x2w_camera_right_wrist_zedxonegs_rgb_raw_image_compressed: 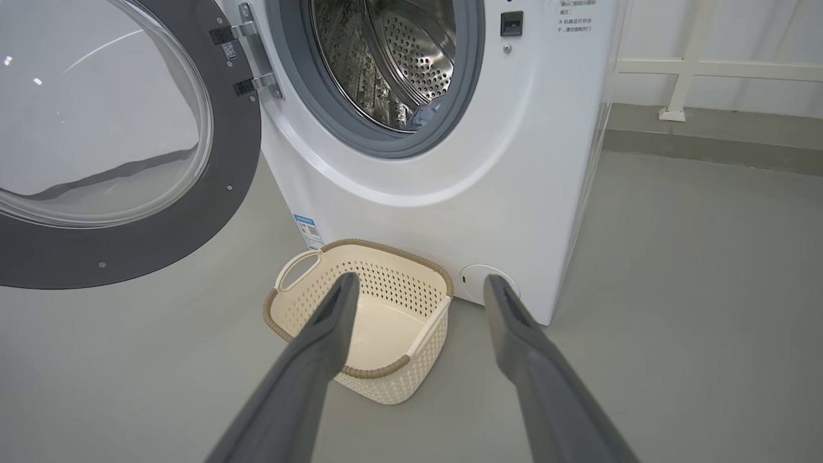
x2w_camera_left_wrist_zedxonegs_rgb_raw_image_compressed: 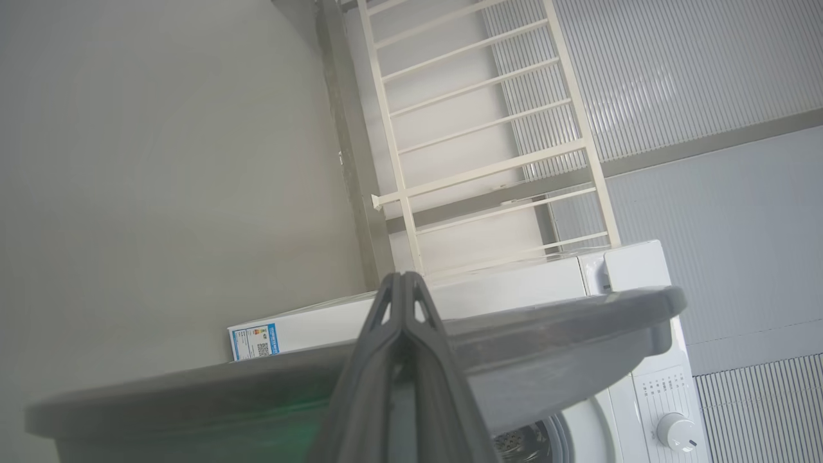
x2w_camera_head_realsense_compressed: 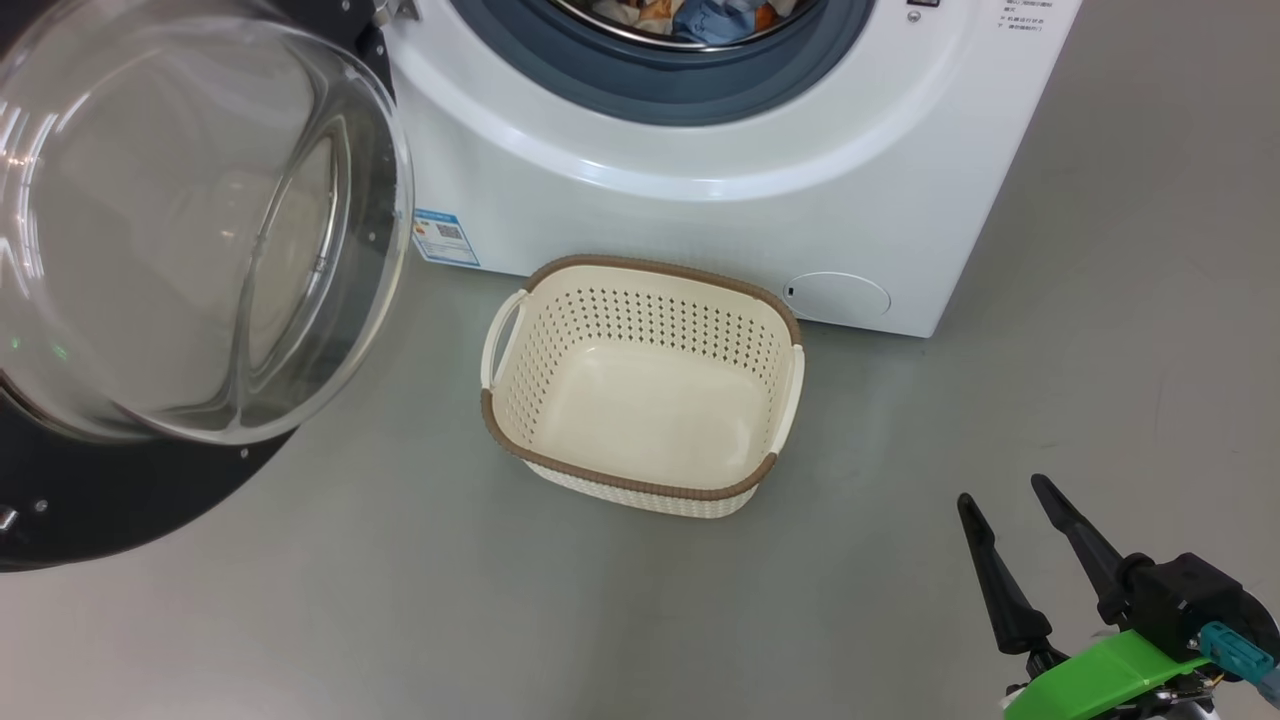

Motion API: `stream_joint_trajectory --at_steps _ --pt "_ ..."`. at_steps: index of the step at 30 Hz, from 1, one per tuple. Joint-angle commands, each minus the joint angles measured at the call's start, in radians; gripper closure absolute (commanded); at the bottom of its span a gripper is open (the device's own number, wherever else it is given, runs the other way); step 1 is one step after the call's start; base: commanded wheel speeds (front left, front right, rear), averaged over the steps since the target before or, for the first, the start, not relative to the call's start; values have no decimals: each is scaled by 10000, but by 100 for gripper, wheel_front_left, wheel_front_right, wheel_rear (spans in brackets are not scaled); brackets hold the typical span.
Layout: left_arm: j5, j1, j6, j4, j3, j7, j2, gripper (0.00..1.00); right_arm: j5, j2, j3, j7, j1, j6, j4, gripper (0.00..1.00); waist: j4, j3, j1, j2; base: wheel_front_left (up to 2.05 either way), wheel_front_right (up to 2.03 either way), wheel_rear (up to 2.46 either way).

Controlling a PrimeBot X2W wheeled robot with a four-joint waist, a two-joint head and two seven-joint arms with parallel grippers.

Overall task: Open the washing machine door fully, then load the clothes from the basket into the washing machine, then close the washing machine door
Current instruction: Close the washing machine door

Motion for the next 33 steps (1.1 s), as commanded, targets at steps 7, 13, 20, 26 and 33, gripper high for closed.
stream_joint_trajectory --at_steps 7,13,20,26,33 --pt "-215 155 -69 -322 21 270 378 100 10 -78 205 -18 -255 16 -187 0 43 -16 0 0 0 0 0" --pt "-361 155 -69 -474 -121 648 354 100 62 -79 241 -39 -290 16 -139 0 28 -38 0 0 0 0 0" --pt "-761 324 -69 -695 -273 1601 374 100 133 -13 198 -104 -254 16 -60 0 89 -44 0 0 0 0 0" --pt "-1332 566 -61 -1210 -504 2831 288 100 137 73 242 -167 -303 16 62 0 186 -105 0 0 0 0 0" --pt "-2152 1015 396 -2140 -773 4328 62 100 161 158 296 -250 -326 16 229 0 230 -242 0 0 0 0 0"
